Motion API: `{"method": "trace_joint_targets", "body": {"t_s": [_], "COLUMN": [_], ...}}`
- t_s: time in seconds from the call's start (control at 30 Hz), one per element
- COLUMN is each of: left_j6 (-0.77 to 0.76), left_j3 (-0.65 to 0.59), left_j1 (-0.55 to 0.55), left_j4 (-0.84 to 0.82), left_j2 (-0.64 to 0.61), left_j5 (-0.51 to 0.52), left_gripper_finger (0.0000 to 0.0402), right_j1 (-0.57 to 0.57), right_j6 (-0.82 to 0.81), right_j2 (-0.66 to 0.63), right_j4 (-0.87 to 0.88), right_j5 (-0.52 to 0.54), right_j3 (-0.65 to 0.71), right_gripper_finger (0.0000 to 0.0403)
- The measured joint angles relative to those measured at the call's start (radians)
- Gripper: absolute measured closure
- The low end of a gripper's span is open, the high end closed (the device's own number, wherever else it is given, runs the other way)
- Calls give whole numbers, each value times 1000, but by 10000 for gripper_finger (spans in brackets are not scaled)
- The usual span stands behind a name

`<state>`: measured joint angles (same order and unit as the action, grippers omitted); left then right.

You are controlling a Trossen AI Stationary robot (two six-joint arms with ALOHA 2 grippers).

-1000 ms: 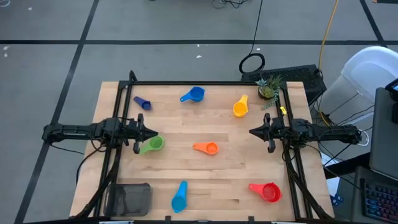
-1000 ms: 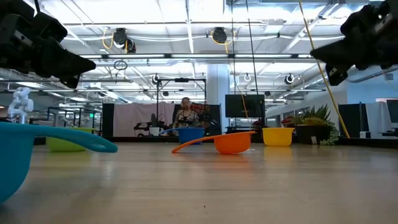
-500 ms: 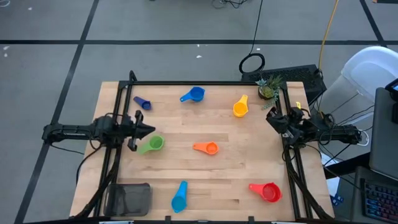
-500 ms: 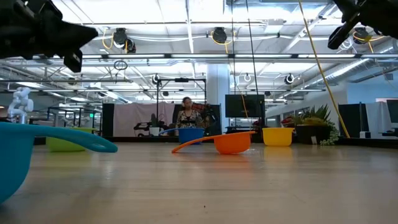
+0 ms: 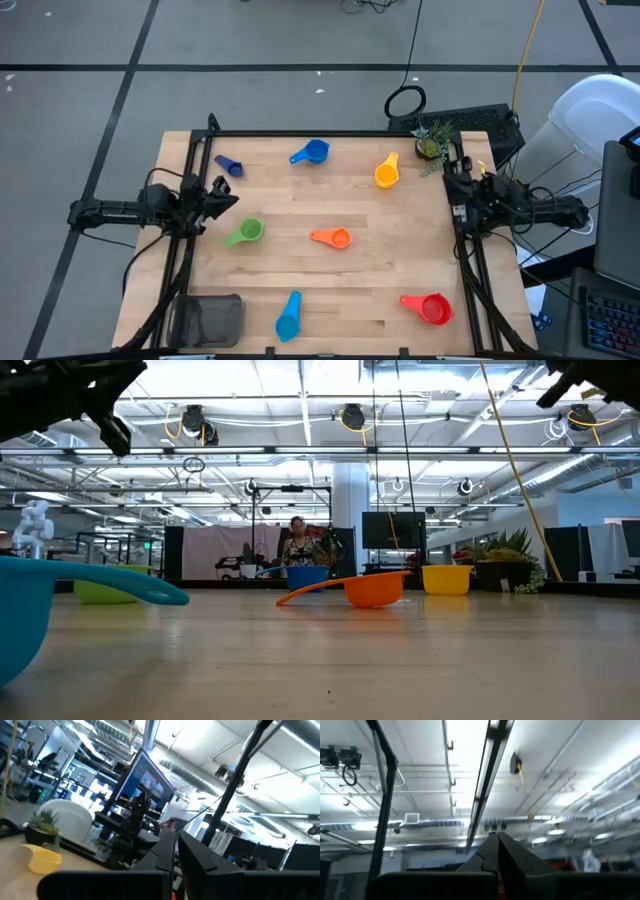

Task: Nest measuring cups in basket
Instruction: Prepare the red measuring cup

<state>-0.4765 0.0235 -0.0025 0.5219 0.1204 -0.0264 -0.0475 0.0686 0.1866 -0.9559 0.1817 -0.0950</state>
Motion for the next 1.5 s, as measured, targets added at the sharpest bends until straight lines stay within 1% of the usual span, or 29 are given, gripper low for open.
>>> {"method": "trace_joint_targets", "body": {"t_s": [0.07,0.1,0.13,0.2,0.27,0.33,0.4,0.47,0.5,0.53,0.57,0.6,0.67,0.73,0.77,0.83,0.97,1.07,1.17,1.23,1.33,1.4,1.5], "left_j6": [81,96,117,186,243,285,311,326,327,332,339,343,347,376,383,388,389,376,383,414,458,474,483], "left_j3": [14,47,94,244,419,588,747,883,939,989,1031,1066,1118,1143,1145,1145,1147,1147,1147,1147,1147,1147,1147], "left_j1": [8,16,25,39,44,44,43,43,43,43,41,38,30,17,8,-3,-11,-12,-12,-11,-11,-12,-11], "left_j4": [27,0,-67,-309,-598,-849,-1042,-1200,-1271,-1341,-1395,-1444,-1539,-1580,-1580,-1578,-1572,-1555,-1533,-1508,-1473,-1461,-1450], "left_j2": [0,0,1,27,105,217,334,452,512,571,628,685,789,879,915,966,1034,1044,1045,1045,1045,1045,1045], "left_j5": [27,60,80,83,120,173,204,217,218,218,219,219,220,220,220,220,222,253,282,292,293,293,294], "left_gripper_finger": [376,376,376,376,376,376,376,375,375,375,375,375,375,375,375,375,375,375,375,375,375,375,375], "right_j1": [0,0,0,0,0,0,0,1,1,1,1,1,1,-9,-22,-60,-165,-259,-373,-446,-537,-579,-625], "right_j6": [58,90,123,190,252,290,288,219,159,92,17,-64,-219,-327,-374,-452,-564,-692,-848,-967,-1130,-1204,-1251], "right_j2": [42,70,107,198,306,415,529,642,701,759,814,863,942,1002,1023,1051,1061,1062,1051,1043,1033,1032,1033], "right_j4": [-2,13,36,98,229,454,779,1160,1362,1550,1718,1866,2085,2223,2255,2296,2301,2202,2065,1942,1764,1703,1700], "right_j5": [-19,-26,-25,-20,25,100,193,269,293,295,281,243,108,-58,-137,-232,-351,-478,-588,-604,-579,-544,-489], "right_j3": [-37,-66,-104,-203,-337,-497,-683,-874,-968,-1054,-1133,-1210,-1310,-1342,-1339,-1310,-1181,-1043,-906,-832,-763,-744,-740], "right_gripper_finger": [403,403,403,402,393,376,352,325,311,296,282,268,241,218,209,197,192,196,201,201,201,202,202]}}
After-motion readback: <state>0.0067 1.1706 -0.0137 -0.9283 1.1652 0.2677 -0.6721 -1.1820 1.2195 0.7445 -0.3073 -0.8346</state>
